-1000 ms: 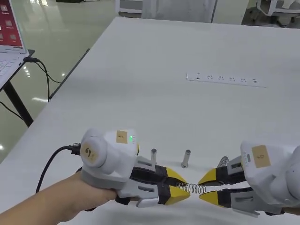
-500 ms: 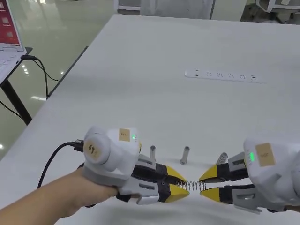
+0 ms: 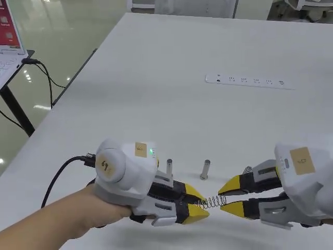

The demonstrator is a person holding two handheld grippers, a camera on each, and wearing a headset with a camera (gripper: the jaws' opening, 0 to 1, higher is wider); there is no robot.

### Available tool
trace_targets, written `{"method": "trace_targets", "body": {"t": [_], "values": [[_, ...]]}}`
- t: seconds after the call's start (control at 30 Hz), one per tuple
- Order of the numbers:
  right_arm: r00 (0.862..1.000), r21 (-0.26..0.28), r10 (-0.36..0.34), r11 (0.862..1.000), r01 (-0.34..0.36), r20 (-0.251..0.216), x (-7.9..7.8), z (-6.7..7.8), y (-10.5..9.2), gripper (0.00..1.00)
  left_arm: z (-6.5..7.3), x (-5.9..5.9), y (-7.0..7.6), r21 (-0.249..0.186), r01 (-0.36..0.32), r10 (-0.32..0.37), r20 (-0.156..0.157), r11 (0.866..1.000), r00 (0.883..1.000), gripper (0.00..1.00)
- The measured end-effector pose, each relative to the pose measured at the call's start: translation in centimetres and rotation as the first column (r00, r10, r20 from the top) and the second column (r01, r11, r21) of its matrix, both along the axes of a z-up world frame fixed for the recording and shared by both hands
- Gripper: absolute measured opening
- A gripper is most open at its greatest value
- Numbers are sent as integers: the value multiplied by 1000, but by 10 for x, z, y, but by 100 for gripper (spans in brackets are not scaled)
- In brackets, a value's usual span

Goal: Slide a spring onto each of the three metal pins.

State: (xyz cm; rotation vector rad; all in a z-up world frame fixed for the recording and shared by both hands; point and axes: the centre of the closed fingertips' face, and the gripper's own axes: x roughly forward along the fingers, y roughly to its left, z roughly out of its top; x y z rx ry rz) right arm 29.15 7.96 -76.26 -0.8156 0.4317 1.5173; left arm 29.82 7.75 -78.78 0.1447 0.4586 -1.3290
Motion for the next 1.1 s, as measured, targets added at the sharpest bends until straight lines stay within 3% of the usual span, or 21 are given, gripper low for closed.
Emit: {"method": "trace_targets", "body": {"t": [0.1,0.43,0.6,0.93,1.1], "values": [[1000,38,-4,999,5,-29,-2,6,6,7,-1,0,-1,7,4,-4,5,1000,1000,2],[1000,53,4,999,-3,-28,-4,10,13,7,-4,0,-1,23,3,-3,11,1000,1000,2],[999,89,-1,996,5,-46,-4,16,20,7,-4,1,-3,19,3,-4,18,1000,1000,2],[999,144,-12,989,18,-40,-4,22,31,7,1,1,-9,11,9,-9,30,1000,1000,2],[999,146,-13,989,18,-36,-4,21,31,7,0,0,-5,22,6,-7,32,1000,999,3]]}}
